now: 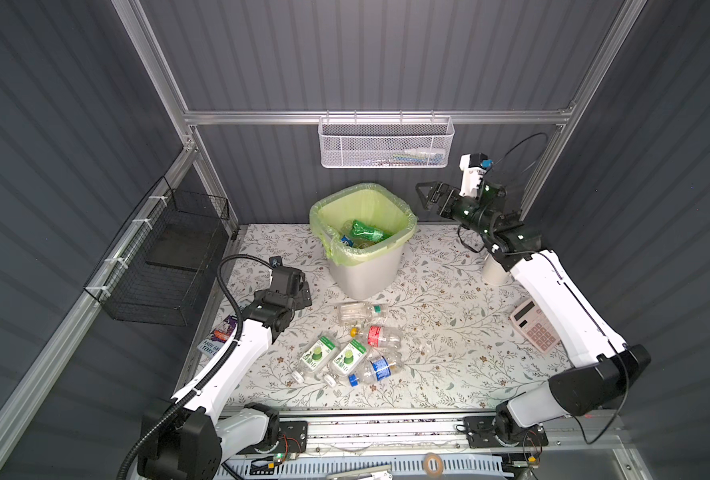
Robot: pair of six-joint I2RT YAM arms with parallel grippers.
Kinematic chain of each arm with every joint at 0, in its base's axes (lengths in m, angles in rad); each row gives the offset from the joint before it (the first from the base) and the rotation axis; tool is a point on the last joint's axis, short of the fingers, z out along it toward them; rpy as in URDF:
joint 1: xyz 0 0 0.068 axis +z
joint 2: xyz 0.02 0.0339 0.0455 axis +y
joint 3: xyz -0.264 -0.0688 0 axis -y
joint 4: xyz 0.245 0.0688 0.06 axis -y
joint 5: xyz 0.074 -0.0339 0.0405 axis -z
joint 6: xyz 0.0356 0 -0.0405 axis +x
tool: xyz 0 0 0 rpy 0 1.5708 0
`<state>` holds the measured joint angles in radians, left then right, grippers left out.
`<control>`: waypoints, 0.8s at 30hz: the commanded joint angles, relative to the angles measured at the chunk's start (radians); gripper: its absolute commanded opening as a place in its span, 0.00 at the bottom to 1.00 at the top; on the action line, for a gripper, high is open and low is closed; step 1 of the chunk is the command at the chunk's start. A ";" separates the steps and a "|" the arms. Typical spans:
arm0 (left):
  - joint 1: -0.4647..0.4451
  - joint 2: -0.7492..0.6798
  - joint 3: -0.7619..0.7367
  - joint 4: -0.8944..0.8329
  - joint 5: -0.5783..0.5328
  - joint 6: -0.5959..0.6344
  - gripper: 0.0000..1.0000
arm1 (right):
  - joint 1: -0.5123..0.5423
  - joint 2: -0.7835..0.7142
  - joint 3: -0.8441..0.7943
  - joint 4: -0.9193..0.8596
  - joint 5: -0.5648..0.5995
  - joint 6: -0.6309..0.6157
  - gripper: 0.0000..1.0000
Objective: Throw the plastic bottles in the bin
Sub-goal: 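Withdraw the right gripper while the left gripper reaches toward the bottles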
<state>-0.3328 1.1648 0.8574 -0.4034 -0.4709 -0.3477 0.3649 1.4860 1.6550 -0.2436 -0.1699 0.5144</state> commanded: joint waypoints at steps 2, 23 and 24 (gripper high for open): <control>-0.003 -0.016 -0.004 0.013 0.021 -0.005 1.00 | 0.000 -0.048 -0.175 0.047 0.033 -0.017 0.99; -0.388 -0.253 -0.157 -0.003 0.019 -0.008 1.00 | -0.038 -0.506 -0.964 0.167 0.116 0.119 0.99; -0.424 -0.261 -0.165 0.006 0.027 0.006 1.00 | -0.049 -0.523 -0.987 0.167 0.115 0.135 0.99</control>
<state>-0.6926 0.9314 0.7166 -0.3988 -0.4374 -0.3801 0.3389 0.9981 0.7158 -0.0990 -0.0910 0.5972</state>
